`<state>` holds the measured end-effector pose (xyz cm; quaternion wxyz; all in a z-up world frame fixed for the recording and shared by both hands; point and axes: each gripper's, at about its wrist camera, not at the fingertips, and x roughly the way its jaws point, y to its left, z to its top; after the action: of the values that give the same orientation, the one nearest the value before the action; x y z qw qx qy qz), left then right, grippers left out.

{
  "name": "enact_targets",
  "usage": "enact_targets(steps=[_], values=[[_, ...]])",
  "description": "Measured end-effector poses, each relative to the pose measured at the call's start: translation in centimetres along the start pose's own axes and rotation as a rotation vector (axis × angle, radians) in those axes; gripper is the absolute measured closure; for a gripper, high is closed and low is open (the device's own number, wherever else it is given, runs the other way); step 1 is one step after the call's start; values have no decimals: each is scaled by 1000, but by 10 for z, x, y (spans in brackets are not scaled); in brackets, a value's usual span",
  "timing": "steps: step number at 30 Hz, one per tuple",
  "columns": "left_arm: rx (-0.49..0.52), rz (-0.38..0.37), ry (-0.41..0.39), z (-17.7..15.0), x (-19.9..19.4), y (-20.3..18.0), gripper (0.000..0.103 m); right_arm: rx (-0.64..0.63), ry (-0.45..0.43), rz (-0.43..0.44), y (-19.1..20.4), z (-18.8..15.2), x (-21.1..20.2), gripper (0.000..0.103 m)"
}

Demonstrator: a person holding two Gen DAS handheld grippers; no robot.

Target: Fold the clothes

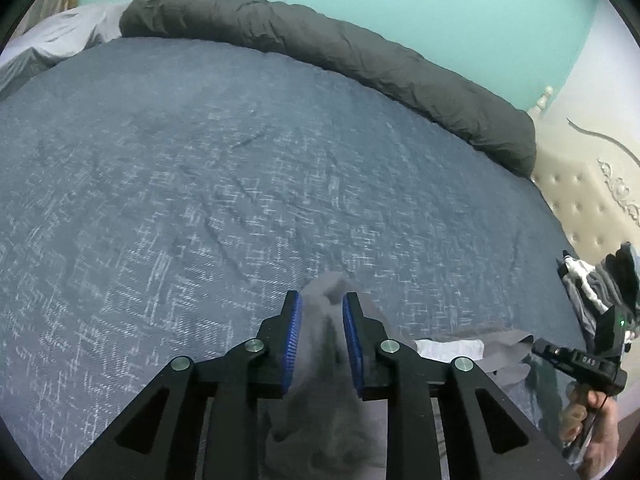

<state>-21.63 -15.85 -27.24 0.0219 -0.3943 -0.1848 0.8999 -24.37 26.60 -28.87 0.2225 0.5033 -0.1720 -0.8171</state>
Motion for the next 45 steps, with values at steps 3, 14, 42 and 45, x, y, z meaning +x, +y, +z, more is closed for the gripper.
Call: enact_targets(steps=[3,14,42,45], values=[[19,1,12,-2,8,-4,71,-36,26,-20,1,-2,3,76],[27,15,41,-4,30,-7,71,-183,56,-40,25,-1,22,76],[73,-51,84,-4,47,-4,98,-177,-71,-41,32,26,36,101],[62,-59,64,-2,37,-2,99,-172,-107,-43,32,26,27,101]])
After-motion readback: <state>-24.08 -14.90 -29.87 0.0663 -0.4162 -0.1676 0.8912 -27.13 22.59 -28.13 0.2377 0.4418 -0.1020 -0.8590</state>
